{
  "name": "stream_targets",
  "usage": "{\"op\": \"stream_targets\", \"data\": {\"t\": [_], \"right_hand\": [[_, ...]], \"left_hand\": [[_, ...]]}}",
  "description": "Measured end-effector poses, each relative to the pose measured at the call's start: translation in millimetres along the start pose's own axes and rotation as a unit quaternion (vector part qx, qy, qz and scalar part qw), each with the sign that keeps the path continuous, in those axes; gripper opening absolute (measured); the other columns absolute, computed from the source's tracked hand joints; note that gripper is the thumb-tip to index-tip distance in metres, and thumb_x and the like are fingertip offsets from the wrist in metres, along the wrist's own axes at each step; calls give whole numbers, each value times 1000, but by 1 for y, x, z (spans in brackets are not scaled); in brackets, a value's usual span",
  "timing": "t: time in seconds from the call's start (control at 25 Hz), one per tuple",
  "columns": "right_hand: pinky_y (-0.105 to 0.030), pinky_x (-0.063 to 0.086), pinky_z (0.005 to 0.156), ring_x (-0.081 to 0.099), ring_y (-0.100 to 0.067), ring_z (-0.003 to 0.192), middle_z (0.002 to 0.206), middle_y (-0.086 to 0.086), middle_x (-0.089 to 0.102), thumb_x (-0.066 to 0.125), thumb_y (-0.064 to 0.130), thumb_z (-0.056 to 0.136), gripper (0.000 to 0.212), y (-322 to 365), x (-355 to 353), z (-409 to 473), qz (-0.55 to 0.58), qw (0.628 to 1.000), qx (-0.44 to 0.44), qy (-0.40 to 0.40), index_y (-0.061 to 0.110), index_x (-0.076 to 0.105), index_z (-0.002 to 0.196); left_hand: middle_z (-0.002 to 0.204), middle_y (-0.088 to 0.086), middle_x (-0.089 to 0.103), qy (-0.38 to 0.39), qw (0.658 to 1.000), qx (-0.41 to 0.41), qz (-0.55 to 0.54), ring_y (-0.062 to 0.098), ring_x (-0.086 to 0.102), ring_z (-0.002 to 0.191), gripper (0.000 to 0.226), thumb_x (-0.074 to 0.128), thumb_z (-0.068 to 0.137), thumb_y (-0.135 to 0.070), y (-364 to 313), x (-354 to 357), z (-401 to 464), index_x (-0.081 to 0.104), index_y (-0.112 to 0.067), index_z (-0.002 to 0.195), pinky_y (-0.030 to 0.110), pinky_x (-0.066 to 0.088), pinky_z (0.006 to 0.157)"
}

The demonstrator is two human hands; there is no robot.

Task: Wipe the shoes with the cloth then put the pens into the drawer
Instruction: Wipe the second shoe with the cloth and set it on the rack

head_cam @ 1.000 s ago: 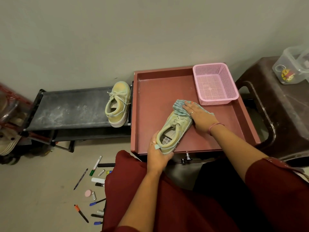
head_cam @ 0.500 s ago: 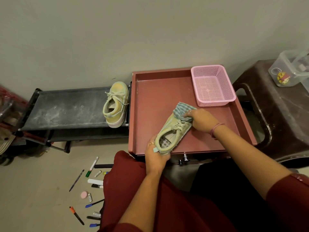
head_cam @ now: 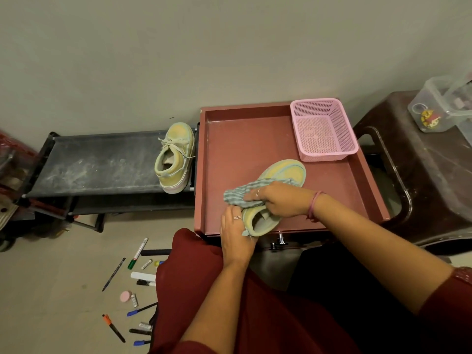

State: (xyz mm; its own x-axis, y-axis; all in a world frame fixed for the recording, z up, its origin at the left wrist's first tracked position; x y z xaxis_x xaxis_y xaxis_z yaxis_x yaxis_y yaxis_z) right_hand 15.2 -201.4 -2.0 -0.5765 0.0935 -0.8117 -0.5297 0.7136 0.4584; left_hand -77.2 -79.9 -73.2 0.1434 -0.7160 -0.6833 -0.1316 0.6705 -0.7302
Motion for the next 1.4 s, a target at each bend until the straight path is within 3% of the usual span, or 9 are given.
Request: {"op": "stream_targets", "data": {"t": [0.16,0.28,0.36,0.48,0.64,0.84,1.12,1.28,1.4], "right_hand": [[-30,21,116,28,-13,141,151,4,36,48,3,90,60,-22,-12,-7,-69,996,-50,13,21,36,145],[-24,8,117,18,-16,144,156,-3,22,48,-2,90,65,-57,-21,-4,-69,995,61,-27,16,26,148],[-29,18,116,27,-23,142,154,-7,27,47,-5,87,66,-56,-25,2,-58,993,103,-22,15,30,147],[-35,33,109,43,-22,132,144,-4,47,43,-7,82,65,-22,-18,10,-34,998,13,45,21,44,140],[-30,24,115,35,-16,138,148,2,40,47,-6,84,64,-23,-15,4,-40,997,-55,43,21,41,142],[-26,6,117,11,-20,146,159,-7,7,45,1,94,64,-71,-21,2,-90,990,106,-17,14,16,150],[-11,17,109,32,-10,137,148,4,40,38,-16,80,70,-35,-24,3,28,997,-49,58,19,45,140],[-17,5,112,16,-18,145,157,-3,17,51,-4,88,69,-77,-27,3,-36,996,68,-46,16,23,148],[-23,4,115,10,-19,146,159,-6,9,49,-4,89,70,-69,-17,9,-20,994,98,-47,16,20,149]], "left_hand": [[117,0,51,-7,1000,3,-7,18,47,106,59,81,70,-26,-5,-2,-3,53,-15,120,33,46,87],[120,-3,50,-6,1000,-10,-27,17,46,108,69,81,62,-13,-4,-3,-1,52,-16,124,34,45,90],[117,-3,49,5,999,-25,-31,16,45,107,73,79,54,-7,-3,-3,0,52,-16,121,34,46,89],[108,-3,46,20,998,-52,-17,19,45,103,67,80,50,-9,-2,-4,1,49,-15,109,35,48,83],[105,-4,44,25,998,-62,-20,18,44,102,66,79,49,-12,-5,-5,1,48,-16,107,40,49,83],[110,-7,44,28,996,-67,-42,15,44,106,75,80,50,-14,-7,-6,0,49,-18,118,39,48,88],[106,-7,42,26,998,-51,-25,16,42,101,67,79,51,-13,-8,-7,1,48,-18,110,40,47,85],[108,-9,43,29,997,-57,-34,16,44,104,72,78,49,-15,-7,-7,3,49,-20,115,40,48,87],[106,-8,42,27,996,-73,-45,16,44,103,70,79,48,-16,-6,-5,3,49,-18,112,40,48,85]]}}
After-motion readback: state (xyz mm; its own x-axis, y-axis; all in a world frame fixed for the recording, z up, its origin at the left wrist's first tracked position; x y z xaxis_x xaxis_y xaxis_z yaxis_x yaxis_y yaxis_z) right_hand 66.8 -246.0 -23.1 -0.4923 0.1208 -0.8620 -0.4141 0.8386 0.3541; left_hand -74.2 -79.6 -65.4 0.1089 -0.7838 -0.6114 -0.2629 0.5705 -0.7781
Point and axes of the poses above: each hand's wrist, its own z-axis towards the middle knuckle, its own x-axis out of the palm, y = z × x, the point moved 2 cm from there along z, towards the middle knuckle
